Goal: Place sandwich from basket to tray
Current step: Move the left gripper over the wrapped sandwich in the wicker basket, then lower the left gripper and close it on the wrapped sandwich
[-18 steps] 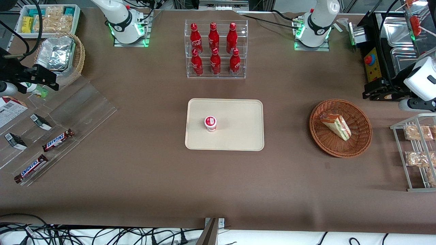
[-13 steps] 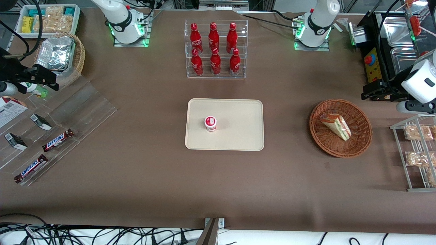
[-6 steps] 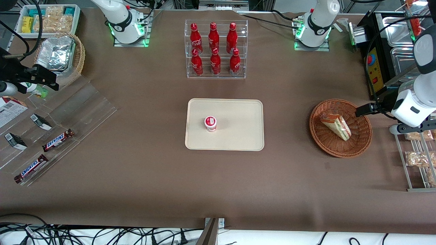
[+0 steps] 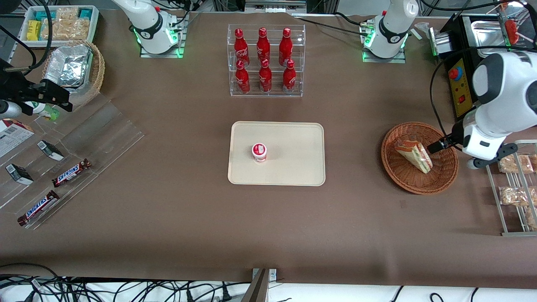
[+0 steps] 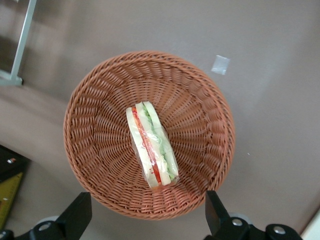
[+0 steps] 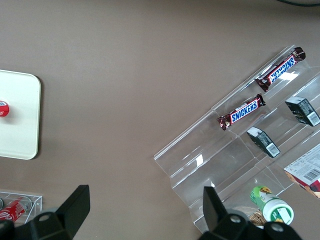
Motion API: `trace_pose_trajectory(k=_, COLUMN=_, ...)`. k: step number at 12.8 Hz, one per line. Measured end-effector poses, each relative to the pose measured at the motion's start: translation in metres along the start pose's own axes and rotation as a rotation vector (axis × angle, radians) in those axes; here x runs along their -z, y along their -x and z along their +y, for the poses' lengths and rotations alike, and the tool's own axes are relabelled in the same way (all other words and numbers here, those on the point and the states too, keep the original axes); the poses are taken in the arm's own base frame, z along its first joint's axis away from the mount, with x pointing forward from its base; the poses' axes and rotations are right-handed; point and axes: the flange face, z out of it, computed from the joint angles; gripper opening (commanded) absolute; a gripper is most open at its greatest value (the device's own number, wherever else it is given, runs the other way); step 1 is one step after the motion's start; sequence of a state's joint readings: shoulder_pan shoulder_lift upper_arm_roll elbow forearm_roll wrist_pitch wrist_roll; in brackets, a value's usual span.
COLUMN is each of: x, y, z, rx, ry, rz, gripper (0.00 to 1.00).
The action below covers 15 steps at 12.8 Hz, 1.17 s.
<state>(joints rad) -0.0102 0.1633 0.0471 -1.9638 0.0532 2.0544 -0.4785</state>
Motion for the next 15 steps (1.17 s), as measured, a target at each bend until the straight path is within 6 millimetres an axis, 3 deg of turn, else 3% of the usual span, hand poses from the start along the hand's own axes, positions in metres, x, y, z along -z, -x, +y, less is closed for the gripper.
trace_pose_trajectory(k=4, x=-0.05, y=0.019, z=-0.003, rx=0.161, ry=0.026, rz=0.058, gripper=1.0)
trace_pose_trajectory(k=9, x=-0.086, y=0.03, z=-0.002, rx=0.218, ry=0.061, rz=0.095, gripper=1.0)
trace_pose_trajectory(k=15, x=-0.124, y=0.03, z=0.006, rx=0.195, ry=0.037, rz=0.108, gripper=1.0)
